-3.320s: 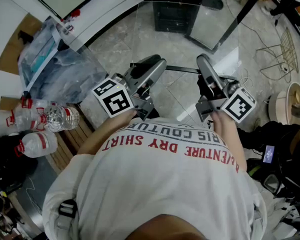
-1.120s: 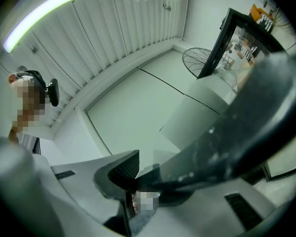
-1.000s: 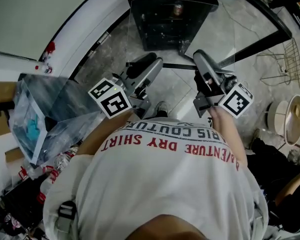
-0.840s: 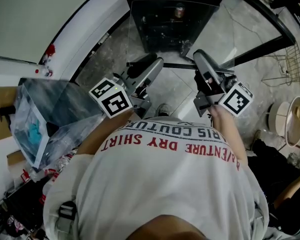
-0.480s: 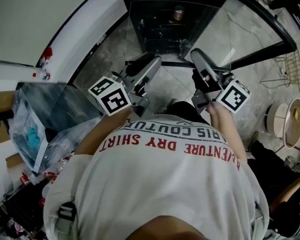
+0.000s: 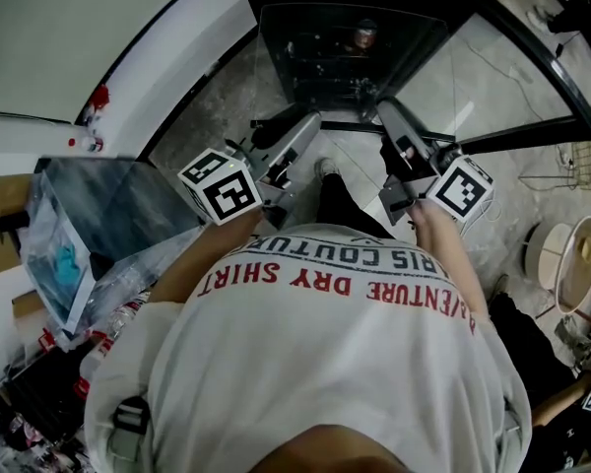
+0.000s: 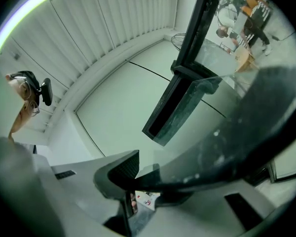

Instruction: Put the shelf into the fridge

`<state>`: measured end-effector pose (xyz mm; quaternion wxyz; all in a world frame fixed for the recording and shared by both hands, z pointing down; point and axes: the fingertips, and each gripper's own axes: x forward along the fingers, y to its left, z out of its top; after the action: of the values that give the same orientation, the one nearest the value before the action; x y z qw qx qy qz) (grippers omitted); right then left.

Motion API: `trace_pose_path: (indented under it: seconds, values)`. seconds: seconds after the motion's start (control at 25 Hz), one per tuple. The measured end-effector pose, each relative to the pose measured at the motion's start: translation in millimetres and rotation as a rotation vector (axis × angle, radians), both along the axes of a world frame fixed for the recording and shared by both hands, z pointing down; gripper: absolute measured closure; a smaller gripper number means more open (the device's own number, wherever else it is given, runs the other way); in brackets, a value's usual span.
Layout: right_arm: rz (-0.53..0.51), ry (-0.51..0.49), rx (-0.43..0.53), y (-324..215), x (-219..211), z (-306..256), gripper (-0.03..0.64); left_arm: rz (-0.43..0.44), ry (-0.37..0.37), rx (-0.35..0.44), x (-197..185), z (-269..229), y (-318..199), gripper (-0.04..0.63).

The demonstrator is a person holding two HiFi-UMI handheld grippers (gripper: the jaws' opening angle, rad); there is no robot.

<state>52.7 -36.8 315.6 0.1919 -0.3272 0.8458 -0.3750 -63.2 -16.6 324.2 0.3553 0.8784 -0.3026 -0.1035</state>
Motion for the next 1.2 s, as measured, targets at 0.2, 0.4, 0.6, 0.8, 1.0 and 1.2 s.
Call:
trace_pose_path:
  seconds: [0.2, 0.4, 0.6, 0.8, 1.0, 1.2]
  values:
    - [-0.015, -0.012, -0.029, -33.9, -2.6, 12.1, 0.520, -0.023, -0.022, -0.031, -2.8, 8.9, -31.5, 0.440]
    - [-0.034, -0.013, -0.045, -62.5, -3.0, 19.3, 0.520, -0.035, -0.032, -0.052, -2.5, 16.4, -58.0, 0.440]
    - [-0.033, -0.022, -0.057, -65.2, -1.5, 22.4, 0.519, -0.032, -0.032, -0.056, -0.8, 17.9, -61.0, 0.440]
    - [-0.031, -0.024, -0.073, -75.3, -1.7, 28.1, 0.518, -0.034, -0.036, -0.069, -1.3, 22.2, -71.0, 0.440]
    - [-0.030, -0.029, -0.078, -78.3, -0.2, 31.7, 0.518, -0.031, -0.041, -0.070, 0.3, 25.1, -74.2, 0.440]
    - [-0.032, -0.027, -0.083, -88.1, 1.4, 35.3, 0.518, -0.033, -0.041, -0.081, 2.5, 29.5, -83.9, 0.440]
